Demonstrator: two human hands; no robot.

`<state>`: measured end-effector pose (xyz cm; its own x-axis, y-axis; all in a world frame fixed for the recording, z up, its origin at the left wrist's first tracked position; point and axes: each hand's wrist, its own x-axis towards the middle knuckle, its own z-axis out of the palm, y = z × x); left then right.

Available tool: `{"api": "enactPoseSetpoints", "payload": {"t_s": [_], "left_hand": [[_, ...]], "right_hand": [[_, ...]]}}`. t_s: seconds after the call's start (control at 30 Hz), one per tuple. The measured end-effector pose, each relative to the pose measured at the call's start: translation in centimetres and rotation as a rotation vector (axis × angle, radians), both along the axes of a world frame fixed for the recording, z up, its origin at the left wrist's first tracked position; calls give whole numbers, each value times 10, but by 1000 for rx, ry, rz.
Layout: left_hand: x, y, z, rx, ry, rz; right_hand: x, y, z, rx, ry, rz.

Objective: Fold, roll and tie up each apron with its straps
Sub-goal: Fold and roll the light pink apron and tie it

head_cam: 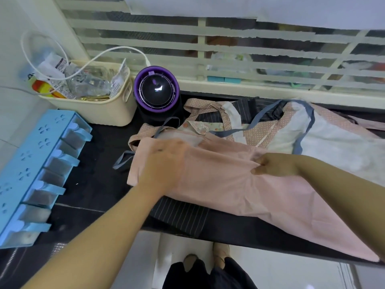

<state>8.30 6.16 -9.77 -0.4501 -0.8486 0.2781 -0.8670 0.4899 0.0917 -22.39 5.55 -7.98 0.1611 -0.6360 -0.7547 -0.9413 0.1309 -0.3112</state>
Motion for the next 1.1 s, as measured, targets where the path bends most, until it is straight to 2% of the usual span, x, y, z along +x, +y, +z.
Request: {"api": "enactPoseSetpoints", "payload": {"t_s": [0.07,0.13,0.33,0.43,0.53,0.67,0.73,0.8,0.93,1.1], "left_hand": [[-35,-4,0,185,-54,-241],[-59,-16,-2,399,-149,-210],[-88,-69,-12,514,-360,-164],[-93,-80,-13,496,-425,-119],[-96,-85,-24,470,-444,-54],[-101,-83,-38,403,-476,16],[-103,-81,-41,363,-500,38],[-104,-79,-44,302,-443,39],[-99,-78,-53,33,-213,26],[-97,-81,-69,13,-78,-27]], "right_hand": [[-10,-7,2,16,-27,-21],[-17,-14,5,12,-39,-9],[-44,-27,-11,-8,49,103],[-60,-26,-14,-34,46,52],[-75,-32,-21,-181,30,-32],[-89,-33,-40,-418,218,-11],[-92,-30,-50,-529,234,30],[-96,-28,-59,-599,173,28],[-108,-28,-65,-689,59,-29],[-112,-20,-74,-864,-40,-111]]}}
